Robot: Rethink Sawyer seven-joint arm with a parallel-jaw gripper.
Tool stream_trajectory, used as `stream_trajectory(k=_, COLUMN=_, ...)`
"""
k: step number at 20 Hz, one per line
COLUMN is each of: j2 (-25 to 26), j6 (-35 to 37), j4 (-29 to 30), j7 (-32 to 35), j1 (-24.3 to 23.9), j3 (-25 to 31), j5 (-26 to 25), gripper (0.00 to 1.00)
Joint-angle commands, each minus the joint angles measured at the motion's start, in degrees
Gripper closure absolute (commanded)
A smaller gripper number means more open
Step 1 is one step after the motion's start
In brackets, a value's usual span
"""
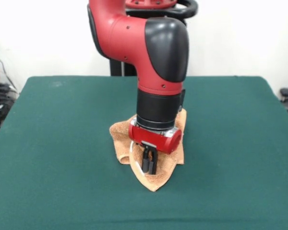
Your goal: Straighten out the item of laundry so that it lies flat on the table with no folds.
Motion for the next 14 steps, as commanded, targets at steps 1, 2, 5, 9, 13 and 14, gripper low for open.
stream_trajectory(k=1, j2=13.4, j6=-7.4, j4=0.7, j7=17.9, j1=1.1, j3=8.0, j5=2.8, gripper=1.00)
stream_trajectory(k=2, j2=13.0, j6=-7.7, j4=1.2, j7=18.2, j1=1.3, j3=7.8, j5=2.9, gripper=1.00)
stream_trajectory(k=5, j2=10.9, j6=-9.2, j4=2.9, j7=19.5, j1=3.2, j3=5.7, j5=3.2, gripper=1.00)
stream_trajectory(k=9, j2=4.1, j6=-2.2, j4=6.0, j7=17.0, j1=8.0, j3=-0.5, j5=4.2, gripper=1.00)
stream_trajectory(k=13, j2=-2.3, j6=4.4, j4=8.2, j7=15.8, j1=10.9, j3=-4.7, j5=4.1, gripper=1.00)
stream_trajectory(k=14, j2=-2.8, j6=5.1, j4=8.2, j7=15.6, j1=11.0, j3=-5.0, j5=4.1, gripper=1.00)
